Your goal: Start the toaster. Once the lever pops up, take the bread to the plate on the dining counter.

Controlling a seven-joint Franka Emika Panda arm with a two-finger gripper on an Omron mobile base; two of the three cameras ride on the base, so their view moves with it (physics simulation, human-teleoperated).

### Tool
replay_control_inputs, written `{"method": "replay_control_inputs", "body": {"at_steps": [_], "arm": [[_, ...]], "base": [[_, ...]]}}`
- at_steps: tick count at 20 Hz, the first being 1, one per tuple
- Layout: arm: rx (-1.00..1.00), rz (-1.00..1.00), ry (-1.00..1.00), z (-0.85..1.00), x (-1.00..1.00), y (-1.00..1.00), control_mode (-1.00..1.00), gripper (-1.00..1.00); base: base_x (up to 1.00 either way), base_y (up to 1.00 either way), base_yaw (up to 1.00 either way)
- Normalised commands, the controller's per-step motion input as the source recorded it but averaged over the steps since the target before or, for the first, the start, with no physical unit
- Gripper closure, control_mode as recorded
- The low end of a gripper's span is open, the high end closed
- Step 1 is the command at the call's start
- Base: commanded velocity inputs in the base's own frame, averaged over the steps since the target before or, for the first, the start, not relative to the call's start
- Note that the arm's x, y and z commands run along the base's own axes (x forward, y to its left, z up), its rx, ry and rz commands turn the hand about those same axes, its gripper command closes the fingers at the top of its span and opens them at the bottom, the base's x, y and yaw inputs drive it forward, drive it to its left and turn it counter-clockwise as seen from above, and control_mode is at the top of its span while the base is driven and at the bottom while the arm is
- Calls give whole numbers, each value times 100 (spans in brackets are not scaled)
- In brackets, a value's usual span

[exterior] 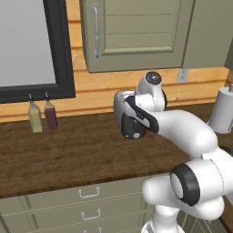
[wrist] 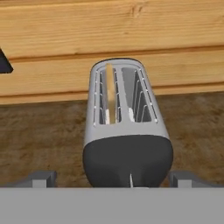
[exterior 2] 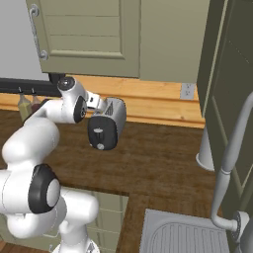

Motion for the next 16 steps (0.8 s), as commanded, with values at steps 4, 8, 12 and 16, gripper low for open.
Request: {"method": "replay_control_inputs", "body": {"at_steps": [4,8,12,16], "arm": [[0,0,0,-7,20,2,-100,-100],[0,0,0,-2,26,0,-100,-100],[0,0,0,-7,31,0,-100,-100],[0,0,0,-14,27,0,-100,-100]], "base": [[0,0,0],[0,0,0],[0,0,0],[0,0,0]]}}
